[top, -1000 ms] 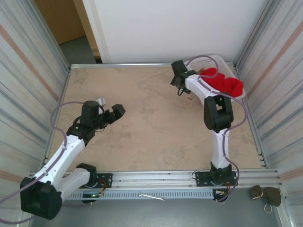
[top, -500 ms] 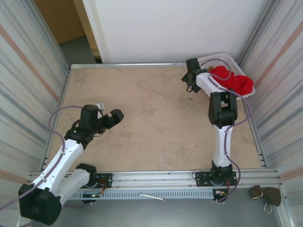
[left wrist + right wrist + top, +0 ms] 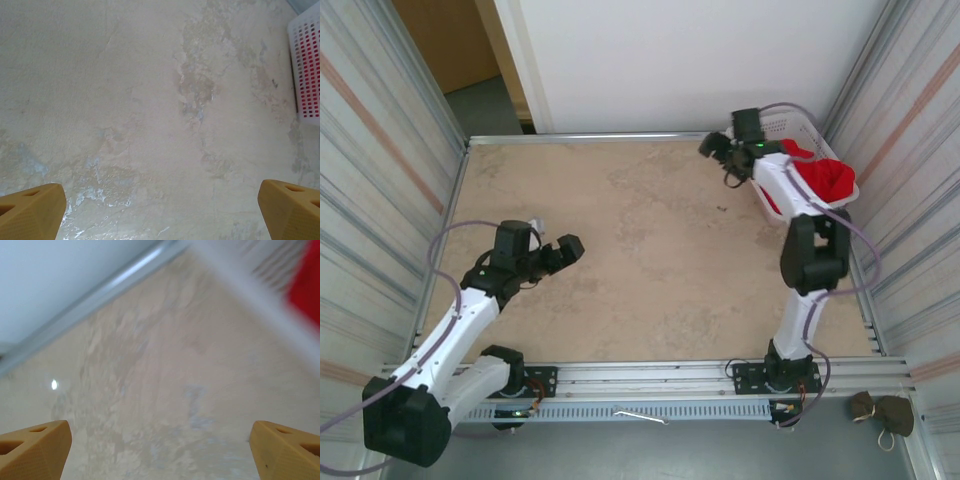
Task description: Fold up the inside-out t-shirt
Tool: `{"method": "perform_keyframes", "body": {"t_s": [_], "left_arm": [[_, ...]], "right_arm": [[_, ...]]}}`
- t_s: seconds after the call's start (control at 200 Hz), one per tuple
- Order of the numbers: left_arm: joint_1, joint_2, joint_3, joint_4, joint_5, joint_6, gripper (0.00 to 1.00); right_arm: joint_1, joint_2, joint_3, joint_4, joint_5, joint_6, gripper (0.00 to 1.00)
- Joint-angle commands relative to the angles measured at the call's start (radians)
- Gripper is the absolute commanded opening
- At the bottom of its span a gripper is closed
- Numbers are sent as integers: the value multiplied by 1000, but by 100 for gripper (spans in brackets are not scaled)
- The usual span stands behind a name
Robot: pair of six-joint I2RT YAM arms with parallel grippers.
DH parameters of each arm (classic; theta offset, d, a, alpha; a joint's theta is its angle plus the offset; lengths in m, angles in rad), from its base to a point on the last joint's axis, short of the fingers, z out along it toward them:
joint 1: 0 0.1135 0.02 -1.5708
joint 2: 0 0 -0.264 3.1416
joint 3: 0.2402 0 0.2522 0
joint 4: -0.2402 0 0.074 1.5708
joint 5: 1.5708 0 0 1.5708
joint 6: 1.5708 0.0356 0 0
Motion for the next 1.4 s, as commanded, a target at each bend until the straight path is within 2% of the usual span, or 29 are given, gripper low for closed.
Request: {"method": "perform_keyframes", "body": {"t_s": [0.0, 0.04, 0.21, 0.271, 0.471, 0.511, 0.616, 0.676, 0.862, 0.967, 1.177, 1.393], "left_arm": [[7, 25, 27, 42, 44, 32, 99], [6, 35, 27, 54, 52, 29, 99], [6, 69, 27, 85, 75, 22, 99], [6, 77, 28, 92, 82, 20, 99], [4, 85, 38, 93, 99, 21, 99], [5, 82, 40, 90, 101, 22, 99], [5, 64, 39, 77, 96, 26, 99], [5, 53, 33, 80, 97, 22, 99], [4, 52, 22, 97, 102, 24, 99], [5, 59, 28, 101, 101, 28, 98], [6, 60, 62, 72, 70, 62, 99], [9, 24, 92, 13, 9, 84, 99]], "right_arm": [[-170, -105, -53, -88, 78, -36, 95], [-216, -112, -60, -113, 79, -33, 100], [-365, -50, -36, -185, 18, -45, 99], [-383, -6, -14, -199, -17, -54, 100], [-387, 156, 87, -239, -134, -60, 89], [-393, 173, 96, -226, -183, -55, 78], [-402, 144, 91, -140, -302, -36, 23], [-403, 94, 95, -87, -355, -31, 0], [-383, -92, 149, 38, -503, 15, 0], [-337, -160, 271, 39, -576, 32, 0], [-138, -218, 487, 19, -649, 75, 0], [77, -215, 421, 127, -712, 171, 1]]}}
